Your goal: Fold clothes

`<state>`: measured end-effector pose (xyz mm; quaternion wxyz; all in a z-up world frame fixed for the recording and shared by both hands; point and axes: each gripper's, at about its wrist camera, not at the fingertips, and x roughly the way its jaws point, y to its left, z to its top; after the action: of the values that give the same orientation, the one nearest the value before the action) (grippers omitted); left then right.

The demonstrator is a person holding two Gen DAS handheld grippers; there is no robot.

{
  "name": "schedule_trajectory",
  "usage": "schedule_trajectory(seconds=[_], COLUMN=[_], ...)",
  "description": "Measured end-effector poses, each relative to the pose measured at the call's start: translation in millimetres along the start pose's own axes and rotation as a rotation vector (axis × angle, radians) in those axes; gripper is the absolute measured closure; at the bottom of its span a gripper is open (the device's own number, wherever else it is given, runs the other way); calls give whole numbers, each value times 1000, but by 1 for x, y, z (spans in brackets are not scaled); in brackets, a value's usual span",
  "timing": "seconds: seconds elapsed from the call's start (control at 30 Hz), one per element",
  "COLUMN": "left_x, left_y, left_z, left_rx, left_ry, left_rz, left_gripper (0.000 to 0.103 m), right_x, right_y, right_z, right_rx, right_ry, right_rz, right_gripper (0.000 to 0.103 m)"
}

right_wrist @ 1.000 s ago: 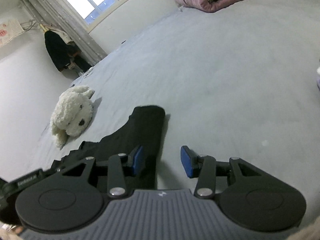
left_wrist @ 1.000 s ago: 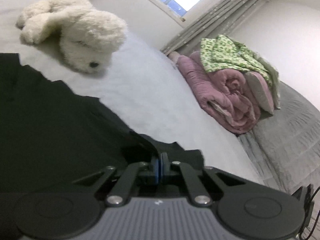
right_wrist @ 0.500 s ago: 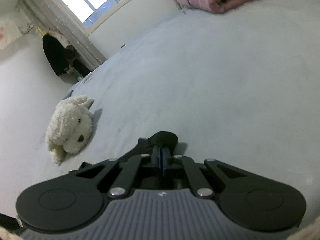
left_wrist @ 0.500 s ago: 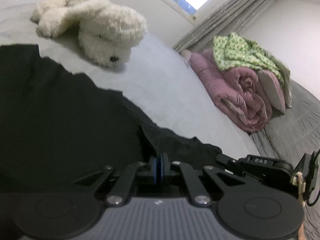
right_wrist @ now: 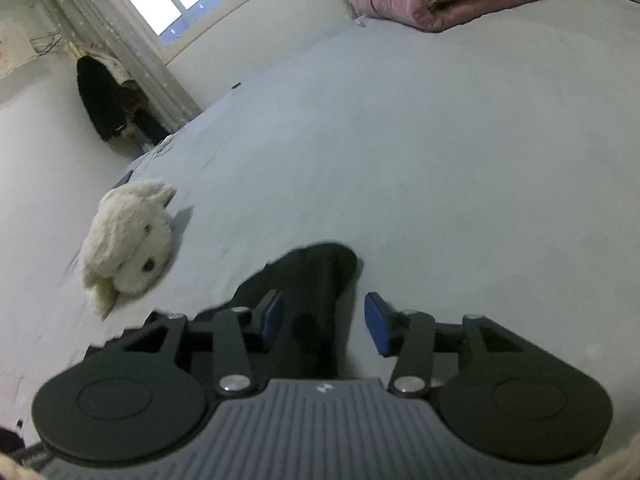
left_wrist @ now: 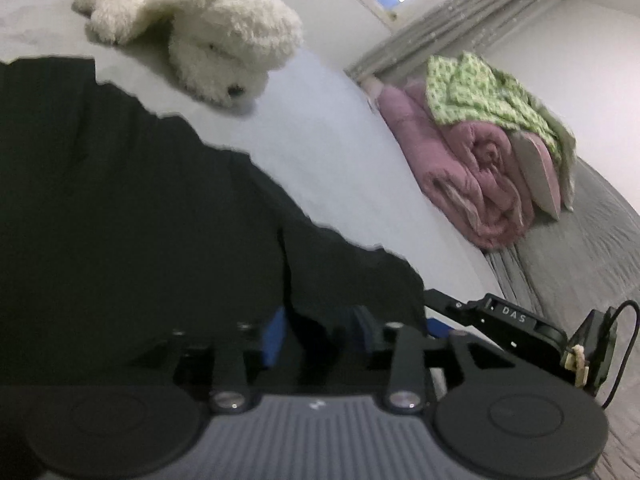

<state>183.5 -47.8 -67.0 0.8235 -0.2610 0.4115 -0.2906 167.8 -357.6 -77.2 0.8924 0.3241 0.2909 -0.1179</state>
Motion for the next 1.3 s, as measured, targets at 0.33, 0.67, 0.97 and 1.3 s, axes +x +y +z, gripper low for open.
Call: schedule_trajectory(seconds=[0.33, 0.67, 0.97, 1.3], left_x=[-13, -34, -56, -31], left_y=[-14, -36, -34, -54], left_z=[-34, -48, -56, -91], left_rx=[5, 243, 103, 97], left_ry=[113, 45, 110, 167], left_rz=[-29, 202, 95, -65], left_gripper=[75, 94, 67, 68], right_x=[-61, -107, -153, -176], right_y=[-9, -11, -8, -3], right_z=[-51, -75, -100, -117], right_rx=[53, 88, 99, 125], right_ry=[102, 145, 175, 141], right_rz=[64, 70, 104, 171], right_gripper=[54, 54, 54, 54])
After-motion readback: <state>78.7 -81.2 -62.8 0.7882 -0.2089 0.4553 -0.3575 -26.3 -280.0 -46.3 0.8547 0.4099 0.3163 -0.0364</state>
